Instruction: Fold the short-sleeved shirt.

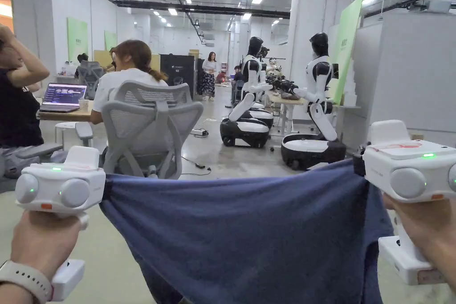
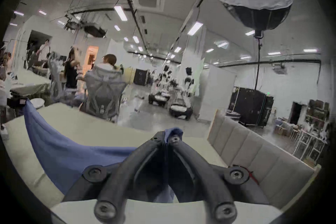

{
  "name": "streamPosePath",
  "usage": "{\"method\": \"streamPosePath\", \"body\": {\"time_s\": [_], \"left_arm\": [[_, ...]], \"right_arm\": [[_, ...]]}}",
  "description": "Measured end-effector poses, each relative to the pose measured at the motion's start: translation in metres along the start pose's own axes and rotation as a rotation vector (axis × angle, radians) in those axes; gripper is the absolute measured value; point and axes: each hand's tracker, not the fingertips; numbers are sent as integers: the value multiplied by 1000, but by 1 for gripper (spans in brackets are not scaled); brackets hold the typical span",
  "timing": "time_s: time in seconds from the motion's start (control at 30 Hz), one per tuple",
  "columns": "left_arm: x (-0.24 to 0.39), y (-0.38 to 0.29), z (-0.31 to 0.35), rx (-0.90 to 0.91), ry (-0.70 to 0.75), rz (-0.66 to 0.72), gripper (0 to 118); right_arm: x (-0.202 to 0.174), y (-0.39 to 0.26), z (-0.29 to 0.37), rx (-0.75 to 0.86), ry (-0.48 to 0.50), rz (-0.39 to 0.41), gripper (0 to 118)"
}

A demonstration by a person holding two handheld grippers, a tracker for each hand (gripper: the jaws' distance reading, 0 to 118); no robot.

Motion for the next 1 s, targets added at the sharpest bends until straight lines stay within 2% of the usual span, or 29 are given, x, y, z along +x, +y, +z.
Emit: {"method": "streamPosePath", "body": {"time_s": [0.23, 0.53, 0.8, 1.0], "left_arm": [[-3, 87, 4, 133, 47, -10, 2], [-9, 154, -7, 233, 98, -37, 1], [-5, 162, -36, 231, 97, -38, 1], [9, 116, -73, 154, 81, -44, 1]], "right_arm": [[18, 58, -17, 94, -49, -31, 2], [16, 117, -48, 169, -72, -89, 2], [19, 125, -73, 190, -91, -91, 2], [14, 69, -94, 117, -80, -108, 2]]}}
